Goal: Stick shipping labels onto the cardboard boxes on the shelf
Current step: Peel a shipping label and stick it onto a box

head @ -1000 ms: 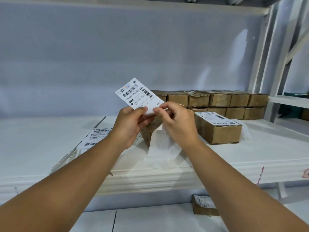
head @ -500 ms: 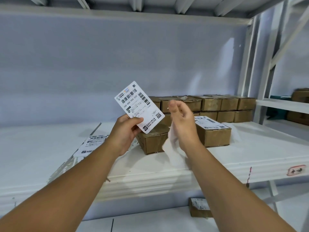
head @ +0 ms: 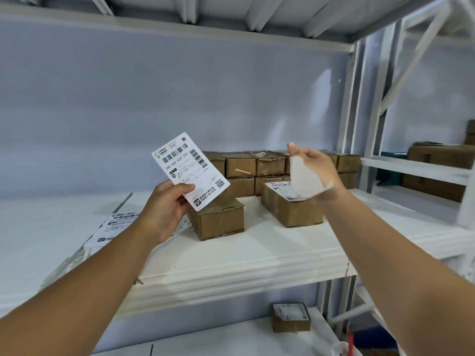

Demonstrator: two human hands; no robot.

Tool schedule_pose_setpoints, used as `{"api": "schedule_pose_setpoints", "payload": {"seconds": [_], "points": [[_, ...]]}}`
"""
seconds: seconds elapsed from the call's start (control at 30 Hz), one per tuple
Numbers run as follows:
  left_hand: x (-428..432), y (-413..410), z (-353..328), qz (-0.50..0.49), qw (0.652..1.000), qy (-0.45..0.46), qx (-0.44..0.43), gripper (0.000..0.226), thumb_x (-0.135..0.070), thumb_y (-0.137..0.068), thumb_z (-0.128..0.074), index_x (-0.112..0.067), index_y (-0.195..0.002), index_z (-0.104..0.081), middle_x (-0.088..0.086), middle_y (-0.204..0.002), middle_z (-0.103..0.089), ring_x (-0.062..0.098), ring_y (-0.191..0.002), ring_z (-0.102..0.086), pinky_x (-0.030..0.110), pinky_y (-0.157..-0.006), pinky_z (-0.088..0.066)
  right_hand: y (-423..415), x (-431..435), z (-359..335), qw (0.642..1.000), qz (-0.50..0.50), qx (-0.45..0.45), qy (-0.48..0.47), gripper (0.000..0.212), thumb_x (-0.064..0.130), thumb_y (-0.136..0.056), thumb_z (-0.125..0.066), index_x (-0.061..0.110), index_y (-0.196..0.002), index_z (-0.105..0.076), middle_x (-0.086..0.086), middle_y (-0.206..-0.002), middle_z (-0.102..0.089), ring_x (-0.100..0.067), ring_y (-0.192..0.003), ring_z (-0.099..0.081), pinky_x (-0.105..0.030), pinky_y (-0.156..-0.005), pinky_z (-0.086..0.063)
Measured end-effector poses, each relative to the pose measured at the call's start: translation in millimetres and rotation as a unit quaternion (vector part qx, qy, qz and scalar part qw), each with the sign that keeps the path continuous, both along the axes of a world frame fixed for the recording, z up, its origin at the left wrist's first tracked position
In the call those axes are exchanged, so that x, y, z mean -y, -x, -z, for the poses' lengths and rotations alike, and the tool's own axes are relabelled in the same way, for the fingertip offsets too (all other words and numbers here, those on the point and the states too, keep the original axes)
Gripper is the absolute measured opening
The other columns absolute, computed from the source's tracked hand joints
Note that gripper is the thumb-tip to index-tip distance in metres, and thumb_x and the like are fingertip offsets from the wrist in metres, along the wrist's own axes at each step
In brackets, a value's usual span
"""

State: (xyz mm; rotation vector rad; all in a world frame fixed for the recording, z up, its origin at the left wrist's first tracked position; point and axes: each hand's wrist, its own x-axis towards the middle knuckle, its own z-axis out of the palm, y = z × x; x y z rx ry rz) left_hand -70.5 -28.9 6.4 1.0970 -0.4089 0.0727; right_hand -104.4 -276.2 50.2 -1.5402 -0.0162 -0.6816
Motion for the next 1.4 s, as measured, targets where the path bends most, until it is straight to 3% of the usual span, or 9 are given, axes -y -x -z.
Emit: {"api": "schedule_pose_setpoints", "payload": {"seconds": [0.17, 0.37, 0.5, 0.6, 0.77, 0.97, 1.07, 1.23, 1.4], "points": [[1, 0, 0, 0.003, 1.0, 0.001, 0.004, 0.026, 0.006, -0.092, -0.042, -0.01, -0.098, -0.061, -0.002, -0.087, -0.074, 0.011, -0.082, -0.07, 0.023, -0.068, -0.058, -14, 48, 2, 0.976, 0.184, -0.022, -0.118, 0.021, 0.019, -0.089, -0.066, 0.018, -0.071, -0.055, 0.003, -0.075, -0.058, -0.016, -0.073, -0.055, -0.025, -0.067, -0.045], [0, -6, 2, 0.007, 1.0, 0.007, -0.002, 0.025, 0.006, -0.092, -0.042, -0.009, -0.1, -0.061, 0.0, -0.09, -0.074, 0.011, -0.081, -0.07, 0.022, -0.067, -0.057, -21, 98, 29, 0.946, 0.261, -0.084, -0.172, 0.027, -0.003, -0.087, -0.055, 0.022, -0.085, -0.045, -0.006, -0.106, -0.05, -0.027, -0.1, -0.055, -0.037, -0.08, -0.056], [0, -9, 3, 0.01, 1.0, 0.003, -0.002, 0.025, 0.006, -0.092, -0.043, -0.008, -0.102, -0.061, 0.001, -0.094, -0.073, 0.011, -0.083, -0.07, 0.022, -0.067, -0.057, -19, 105, 43, 0.935, 0.27, -0.142, -0.18, 0.019, 0.0, -0.087, -0.057, 0.016, -0.09, -0.047, -0.012, -0.101, -0.058, -0.022, -0.067, -0.057, -0.036, -0.076, -0.057], [1, -10, 3, 0.01, 1.0, 0.0, 0.001, 0.025, 0.006, -0.091, -0.042, -0.008, -0.102, -0.061, 0.0, -0.091, -0.074, 0.011, -0.081, -0.07, 0.022, -0.066, -0.057, -18, 100, 49, 0.943, 0.225, -0.161, -0.184, 0.01, 0.0, -0.089, -0.059, 0.008, -0.088, -0.053, -0.011, -0.089, -0.061, -0.022, -0.066, -0.063, -0.037, -0.079, -0.058], [0, -10, 3, 0.007, 1.0, -0.006, 0.002, 0.024, 0.005, -0.092, -0.043, -0.007, -0.102, -0.06, 0.001, -0.092, -0.073, 0.011, -0.082, -0.07, 0.022, -0.067, -0.057, -18, 89, 51, 0.954, 0.272, -0.125, 0.018, 0.026, 0.008, -0.095, -0.049, 0.016, -0.12, -0.048, 0.001, -0.097, -0.052, -0.02, -0.067, -0.067, -0.036, -0.073, -0.059], [1, -8, 2, 0.006, 1.0, -0.008, -0.002, 0.024, 0.005, -0.092, -0.042, -0.008, -0.101, -0.06, 0.001, -0.092, -0.073, 0.011, -0.082, -0.069, 0.021, -0.065, -0.057, -15, 87, 48, 0.906, 0.25, -0.219, 0.263, 0.022, 0.005, -0.089, -0.046, 0.004, -0.077, -0.064, -0.011, -0.074, -0.062, -0.025, -0.059, -0.058, -0.022, -0.042, -0.038], [1, -7, 2, 0.004, 1.0, -0.009, -0.001, 0.025, 0.006, -0.092, -0.042, -0.008, -0.1, -0.061, -0.001, -0.088, -0.074, 0.01, -0.081, -0.069, 0.021, -0.065, -0.057, -14, 89, 48, 0.863, 0.23, -0.275, 0.356, 0.023, 0.006, -0.088, -0.048, 0.003, -0.069, -0.061, -0.008, -0.066, -0.057, -0.021, -0.059, -0.054, -0.023, -0.043, -0.032], [0, -6, 3, 0.001, 1.0, -0.011, -0.001, 0.026, 0.006, -0.092, -0.042, -0.008, -0.101, -0.061, 0.0, -0.092, -0.073, 0.013, -0.086, -0.068, 0.022, -0.068, -0.057, -21, 97, 52, 0.841, 0.222, -0.284, 0.404, 0.017, 0.008, -0.089, -0.052, 0.004, -0.093, -0.068, -0.012, -0.09, -0.067, -0.025, -0.076, -0.057, -0.027, -0.062, -0.044], [1, -8, 3, 0.007, 1.0, -0.02, 0.005, 0.025, 0.006, -0.092, -0.043, -0.008, -0.102, -0.061, 0.001, -0.094, -0.074, 0.012, -0.086, -0.069, 0.022, -0.069, -0.057, -19, 101, 62, 0.795, 0.224, -0.32, 0.463, 0.022, 0.011, -0.089, -0.046, 0.005, -0.099, -0.065, -0.011, -0.093, -0.06, -0.024, -0.082, -0.054, -0.029, -0.069, -0.043]]}}
